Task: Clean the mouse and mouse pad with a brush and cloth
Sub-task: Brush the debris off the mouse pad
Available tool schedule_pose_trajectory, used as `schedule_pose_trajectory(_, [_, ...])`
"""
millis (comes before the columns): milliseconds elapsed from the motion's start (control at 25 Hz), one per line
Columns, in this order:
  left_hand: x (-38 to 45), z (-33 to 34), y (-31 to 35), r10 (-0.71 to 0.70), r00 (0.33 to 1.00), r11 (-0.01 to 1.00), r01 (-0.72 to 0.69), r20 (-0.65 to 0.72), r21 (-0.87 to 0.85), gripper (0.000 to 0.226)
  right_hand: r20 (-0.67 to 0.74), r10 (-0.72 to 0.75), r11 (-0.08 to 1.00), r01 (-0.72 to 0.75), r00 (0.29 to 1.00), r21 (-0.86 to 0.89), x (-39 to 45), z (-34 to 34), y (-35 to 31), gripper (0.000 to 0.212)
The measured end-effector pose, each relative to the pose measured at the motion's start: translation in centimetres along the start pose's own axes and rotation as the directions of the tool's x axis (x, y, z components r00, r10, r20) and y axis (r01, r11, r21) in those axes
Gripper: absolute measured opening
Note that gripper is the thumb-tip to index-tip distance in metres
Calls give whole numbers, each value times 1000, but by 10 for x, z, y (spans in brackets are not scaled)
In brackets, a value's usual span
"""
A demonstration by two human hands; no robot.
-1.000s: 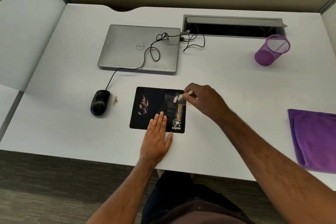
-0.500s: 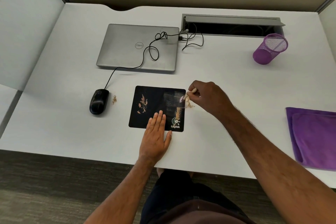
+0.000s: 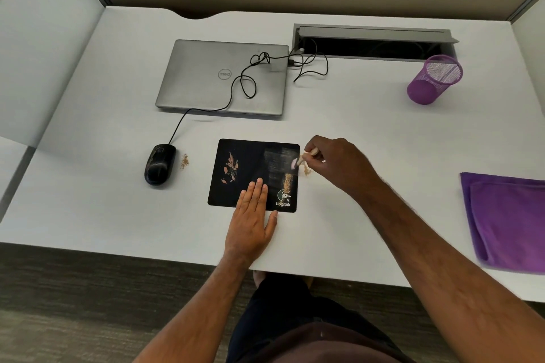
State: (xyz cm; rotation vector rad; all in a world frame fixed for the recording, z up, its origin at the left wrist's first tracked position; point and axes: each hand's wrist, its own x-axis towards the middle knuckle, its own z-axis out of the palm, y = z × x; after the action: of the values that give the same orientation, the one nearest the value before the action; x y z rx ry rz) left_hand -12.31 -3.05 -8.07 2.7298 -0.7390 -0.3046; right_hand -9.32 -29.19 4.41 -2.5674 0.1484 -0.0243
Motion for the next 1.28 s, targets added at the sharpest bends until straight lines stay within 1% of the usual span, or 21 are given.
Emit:
schedule_pose_trajectory(80, [0,0,0,2,1000,1000,-2,-7,4,72,43,-36,999,34,998,32,-3,7,-8,16])
schedule_pose_trajectory(160, [0,0,0,4,1000,1000,-3,-9,12,72,90,-53,998,51,994,26,-7,15,-13,20])
schedule_pose_trajectory(280, [0,0,-1,6,1000,1000,-6,-6,21,72,111,-67,993,77,992,-88,-14,17,-10,22])
schedule_pose_trajectory(360, [1,1,-1,5,1000,1000,-5,6,24,72,96,-54,981,71,994,-181,-14,12,-6,22])
schedule_pose_trajectory(400, [1,1,-1,6,1000,1000,-6,11,28,72,82,-49,978,65,995,-198,-14,8,-4,22])
schedule_pose_trajectory(520, [0,-1,0,4,1000,1000,-4,24,27,73,34,-73,990,77,997,-120,-11,1,-5,18])
schedule_pose_trajectory(600, [0,-3,1,5,999,1000,-6,34,23,74,26,-82,995,84,996,-58,-11,2,-10,18])
schedule_pose_trajectory(720, [-1,-6,2,6,999,1000,-7,44,17,75,72,-78,997,78,994,2,-14,11,-16,20])
schedule_pose_trajectory(760, [-1,-6,2,8,999,1000,-9,49,14,75,95,-65,998,65,993,-1,-16,13,-15,21])
schedule_pose_trajectory(840, [-1,-8,3,14,999,1000,-15,51,16,76,109,-28,998,35,994,-60,-19,12,-9,21])
schedule_pose_trajectory(920, [-1,-9,4,13,999,1000,-13,53,10,76,78,8,992,2,997,-129,-20,9,-3,19])
schedule_pose_trajectory(960, [-1,-9,4,10,998,1000,-11,58,9,76,56,13,991,-6,998,-132,-21,6,-2,18])
schedule_pose_trajectory(1040, [-2,-9,4,10,998,1000,-11,66,22,77,20,-4,998,6,1000,-70,-22,4,-4,16])
schedule_pose_trajectory(1120, [-2,-9,4,10,998,1000,-11,61,24,77,13,-35,999,36,999,-5,-23,7,-12,16])
schedule_pose_trajectory(1200, [-1,-10,4,13,999,999,-15,53,31,76,39,-67,997,66,997,29,-25,14,-20,18])
schedule_pose_trajectory(1280, [-1,-9,5,15,999,999,-17,52,34,76,91,-90,996,88,992,23,-27,20,-22,21])
